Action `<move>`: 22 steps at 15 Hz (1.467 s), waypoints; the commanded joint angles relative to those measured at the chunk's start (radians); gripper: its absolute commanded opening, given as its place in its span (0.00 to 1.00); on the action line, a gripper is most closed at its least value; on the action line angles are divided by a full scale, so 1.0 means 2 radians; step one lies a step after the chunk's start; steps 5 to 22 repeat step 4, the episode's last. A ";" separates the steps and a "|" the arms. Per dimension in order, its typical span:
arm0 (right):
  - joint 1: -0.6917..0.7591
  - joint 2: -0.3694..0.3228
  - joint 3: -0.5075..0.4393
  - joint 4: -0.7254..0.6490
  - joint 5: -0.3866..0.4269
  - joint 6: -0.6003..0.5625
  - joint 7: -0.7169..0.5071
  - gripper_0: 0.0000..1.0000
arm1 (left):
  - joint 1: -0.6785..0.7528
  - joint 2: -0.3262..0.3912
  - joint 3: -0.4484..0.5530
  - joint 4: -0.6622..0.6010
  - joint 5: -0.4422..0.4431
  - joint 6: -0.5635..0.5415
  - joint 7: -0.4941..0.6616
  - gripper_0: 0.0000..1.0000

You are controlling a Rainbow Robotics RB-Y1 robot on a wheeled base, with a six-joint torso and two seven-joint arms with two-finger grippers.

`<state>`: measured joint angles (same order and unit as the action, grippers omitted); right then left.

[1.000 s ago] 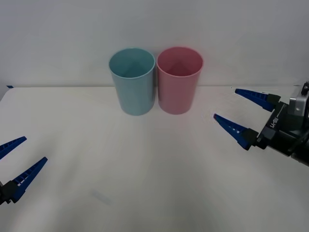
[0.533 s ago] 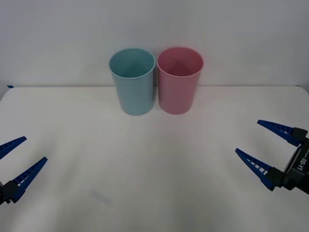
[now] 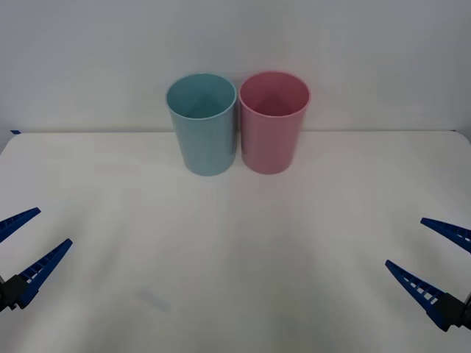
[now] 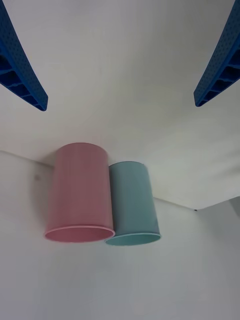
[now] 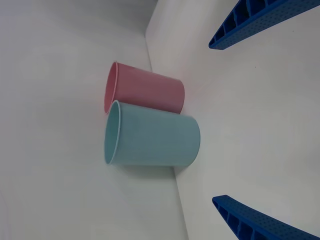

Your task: Grasp the object on the table and drop it into the matching bin: aluminum can to the light blue bin, PET bottle to the pink bin.

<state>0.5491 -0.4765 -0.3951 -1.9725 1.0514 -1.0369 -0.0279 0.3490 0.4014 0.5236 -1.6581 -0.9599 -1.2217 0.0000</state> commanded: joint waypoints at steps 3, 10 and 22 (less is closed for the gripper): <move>0.004 0.007 -0.001 0.000 0.000 0.000 0.000 1.00 | 0.000 0.000 0.000 0.000 0.000 0.000 0.000 1.00; 0.004 0.007 -0.001 0.000 0.000 0.000 0.000 1.00 | 0.000 0.000 0.000 0.000 0.000 0.000 0.000 1.00; 0.004 0.007 -0.001 0.000 0.000 0.000 0.000 1.00 | 0.000 0.000 0.000 0.000 0.000 0.000 0.000 1.00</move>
